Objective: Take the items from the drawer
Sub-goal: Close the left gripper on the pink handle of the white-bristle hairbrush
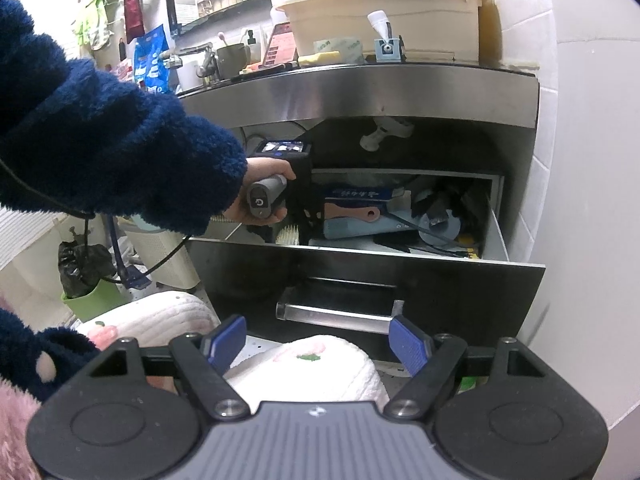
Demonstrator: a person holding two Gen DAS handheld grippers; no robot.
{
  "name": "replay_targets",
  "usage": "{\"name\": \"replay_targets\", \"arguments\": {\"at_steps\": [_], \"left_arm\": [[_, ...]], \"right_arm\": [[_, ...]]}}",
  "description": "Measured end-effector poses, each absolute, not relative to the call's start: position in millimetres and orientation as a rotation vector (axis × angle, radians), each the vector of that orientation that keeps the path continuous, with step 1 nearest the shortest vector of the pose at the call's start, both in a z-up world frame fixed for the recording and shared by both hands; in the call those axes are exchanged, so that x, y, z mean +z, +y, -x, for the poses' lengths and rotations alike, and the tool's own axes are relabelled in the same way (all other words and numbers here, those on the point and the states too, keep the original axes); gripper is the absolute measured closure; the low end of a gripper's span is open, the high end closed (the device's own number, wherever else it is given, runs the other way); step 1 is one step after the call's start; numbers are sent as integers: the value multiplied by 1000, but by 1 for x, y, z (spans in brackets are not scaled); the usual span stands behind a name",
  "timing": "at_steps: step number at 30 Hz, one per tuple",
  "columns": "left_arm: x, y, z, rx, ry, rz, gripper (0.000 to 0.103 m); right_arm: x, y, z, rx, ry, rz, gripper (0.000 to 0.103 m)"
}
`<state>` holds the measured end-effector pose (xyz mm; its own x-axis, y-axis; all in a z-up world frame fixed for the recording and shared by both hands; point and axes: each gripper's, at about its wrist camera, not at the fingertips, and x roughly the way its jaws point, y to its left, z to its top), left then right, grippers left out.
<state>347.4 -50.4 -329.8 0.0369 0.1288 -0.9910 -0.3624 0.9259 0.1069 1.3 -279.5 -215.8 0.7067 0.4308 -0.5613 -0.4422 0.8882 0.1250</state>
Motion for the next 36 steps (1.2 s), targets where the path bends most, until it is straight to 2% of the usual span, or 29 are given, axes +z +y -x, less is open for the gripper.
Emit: {"name": "replay_targets", "arguments": {"at_steps": [3, 7, 9, 10, 12, 14, 23, 26, 28, 29, 30, 32, 36], "left_arm": [[-327, -53, -346, 333, 1495, 231, 62], [-323, -55, -343, 250, 1520, 298, 68], [-321, -52, -343, 225, 1534, 331, 68], [-319, -50, -343, 219, 1532, 344, 65], [-317, -49, -345, 227, 1517, 337, 43], [-316, -49, -348, 246, 1498, 305, 32], [-340, -37, -359, 347, 1542, 412, 30], [-346, -36, -362, 393, 1550, 412, 31], [-349, -36, -362, 416, 1557, 410, 37], [-350, -36, -362, 417, 1565, 422, 48], [-351, -36, -361, 415, 1572, 433, 55], [-349, -36, -359, 422, 1575, 440, 59], [-345, -34, -353, 398, 1569, 456, 61]], "right_arm": [[-216, -275, -4, 497, 624, 26, 25], [-214, -269, -7, 512, 623, 44, 25], [-213, -268, -7, 516, 619, 45, 25], [-213, -267, -7, 518, 618, 41, 25], [-214, -266, -6, 521, 621, 44, 25], [-214, -265, -6, 524, 624, 48, 25], [-217, -272, -6, 505, 634, 32, 25], [-218, -274, -6, 497, 638, 28, 25], [-217, -275, -7, 492, 638, 27, 25], [-217, -275, -7, 491, 638, 26, 25], [-217, -275, -7, 491, 638, 25, 24], [-218, -275, -8, 489, 638, 25, 24], [-218, -274, -10, 488, 634, 30, 24]]}}
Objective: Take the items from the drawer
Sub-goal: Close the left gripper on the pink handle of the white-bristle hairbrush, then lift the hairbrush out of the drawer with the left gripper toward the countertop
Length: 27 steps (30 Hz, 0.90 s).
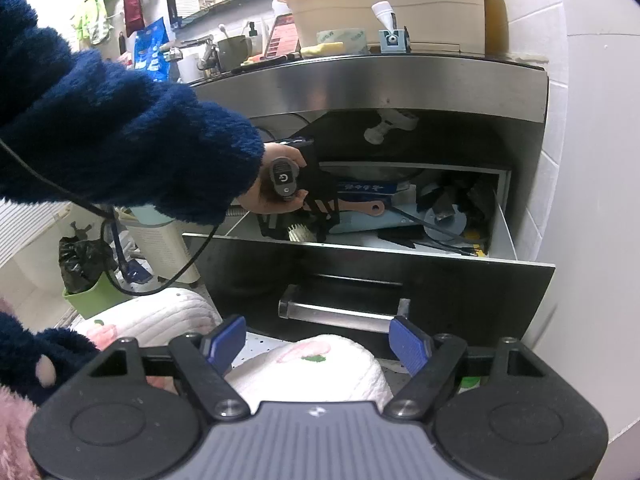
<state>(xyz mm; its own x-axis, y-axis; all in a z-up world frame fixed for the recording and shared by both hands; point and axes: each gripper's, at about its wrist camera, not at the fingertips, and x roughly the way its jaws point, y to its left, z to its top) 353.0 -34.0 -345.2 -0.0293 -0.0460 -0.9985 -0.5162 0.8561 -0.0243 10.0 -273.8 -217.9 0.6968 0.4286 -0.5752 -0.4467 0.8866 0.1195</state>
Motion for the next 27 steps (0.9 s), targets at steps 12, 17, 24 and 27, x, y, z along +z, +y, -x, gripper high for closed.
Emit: {"name": "replay_targets", "arguments": {"at_steps": [12, 17, 24, 27], "left_arm": [[-314, -11, -320, 271, 1534, 704, 63], [-313, -3, -302, 236, 1562, 843, 63], [-314, 54, -281, 230, 1510, 1025, 63], [-291, 43, -270, 217, 1499, 1119, 63]], "right_arm": [[-214, -264, -7, 511, 623, 60, 24], [-209, -258, -4, 524, 611, 70, 24], [-205, -249, 1, 540, 607, 90, 24], [-204, -246, 3, 547, 603, 102, 24]]}}
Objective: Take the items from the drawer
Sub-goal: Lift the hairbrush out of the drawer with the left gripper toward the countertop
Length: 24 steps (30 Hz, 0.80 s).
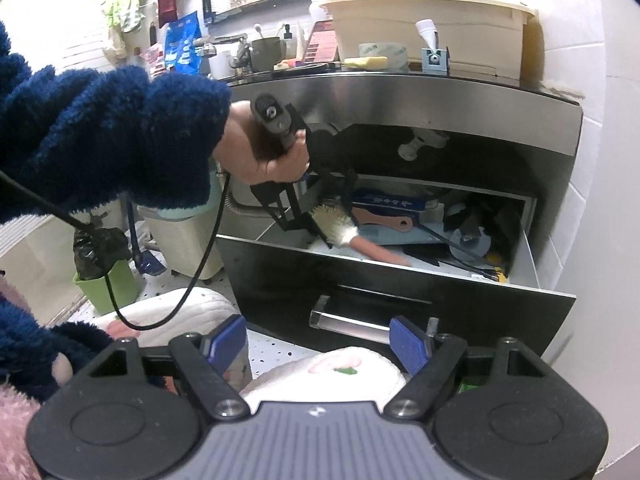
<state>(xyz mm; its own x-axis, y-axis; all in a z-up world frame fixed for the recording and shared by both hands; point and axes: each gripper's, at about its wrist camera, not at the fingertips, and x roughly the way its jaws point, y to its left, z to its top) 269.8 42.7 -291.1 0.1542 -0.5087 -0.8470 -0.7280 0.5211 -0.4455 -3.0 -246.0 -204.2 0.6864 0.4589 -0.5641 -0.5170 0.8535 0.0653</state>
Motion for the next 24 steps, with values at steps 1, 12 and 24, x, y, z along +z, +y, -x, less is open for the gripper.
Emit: {"name": "replay_targets", "arguments": {"at_steps": [1, 12, 24], "left_arm": [[-284, 45, -266, 214, 1495, 1143, 63], [-207, 17, -243, 20, 1413, 880, 63], [-93, -48, -216, -249, 1271, 248, 63]], "right_arm": [[-204, -245, 4, 549, 602, 106, 24], [-195, -240, 6, 554, 569, 131, 24], [-187, -235, 10, 572, 549, 142, 24]]}}
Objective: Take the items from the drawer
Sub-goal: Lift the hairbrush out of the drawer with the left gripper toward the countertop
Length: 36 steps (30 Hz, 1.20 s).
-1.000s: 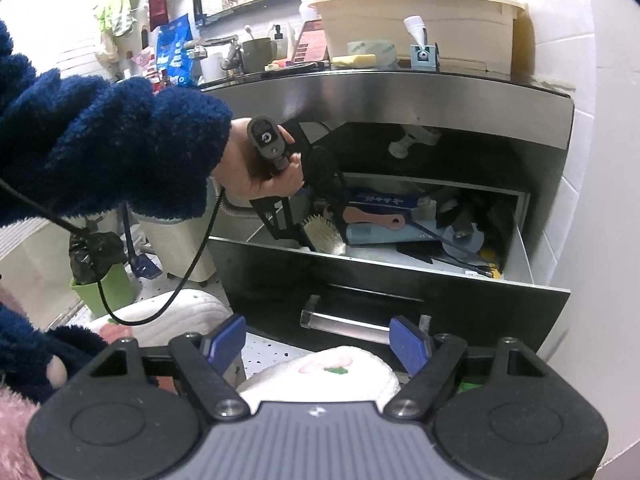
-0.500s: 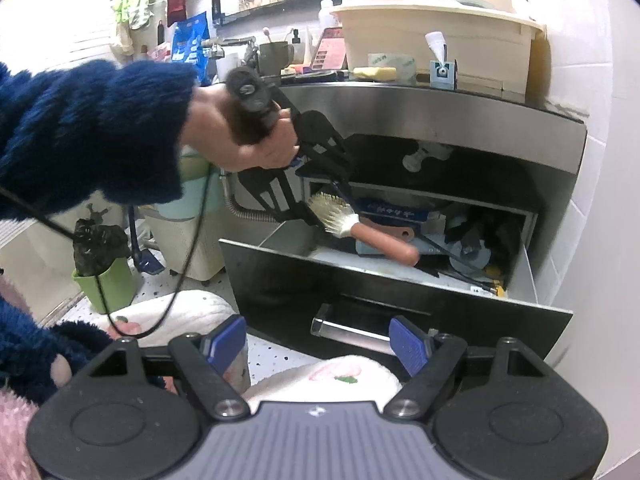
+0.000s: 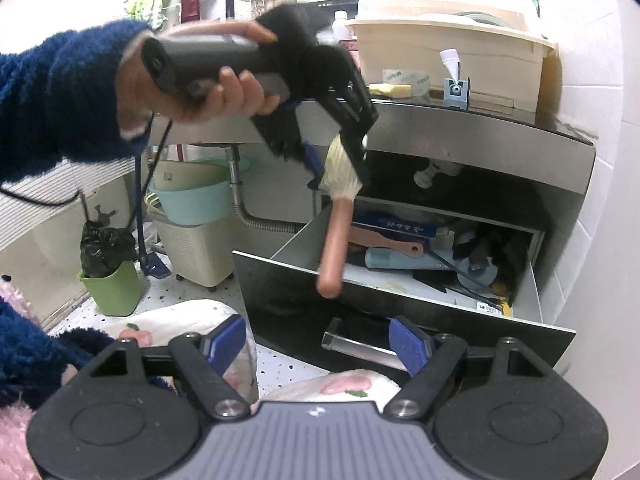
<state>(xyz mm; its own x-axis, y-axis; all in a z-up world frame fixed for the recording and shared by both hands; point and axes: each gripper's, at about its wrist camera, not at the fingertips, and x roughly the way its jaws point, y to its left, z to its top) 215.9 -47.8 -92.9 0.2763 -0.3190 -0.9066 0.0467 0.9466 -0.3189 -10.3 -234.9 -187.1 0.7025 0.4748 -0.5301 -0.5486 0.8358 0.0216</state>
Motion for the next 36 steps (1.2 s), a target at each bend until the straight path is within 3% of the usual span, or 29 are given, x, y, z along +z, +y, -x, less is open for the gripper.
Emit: {"name": "replay_targets", "arguments": {"at_steps": [13, 22, 36], "left_arm": [[1, -113, -220, -484, 1192, -129, 63], [51, -167, -276, -465, 1092, -399, 63], [31, -231, -379, -466, 1127, -713, 63]], "right_arm": [[-183, -236, 16, 560, 543, 137, 24], [-182, -237, 16, 536, 537, 131, 24], [-198, -245, 9, 507, 570, 55, 24]]}}
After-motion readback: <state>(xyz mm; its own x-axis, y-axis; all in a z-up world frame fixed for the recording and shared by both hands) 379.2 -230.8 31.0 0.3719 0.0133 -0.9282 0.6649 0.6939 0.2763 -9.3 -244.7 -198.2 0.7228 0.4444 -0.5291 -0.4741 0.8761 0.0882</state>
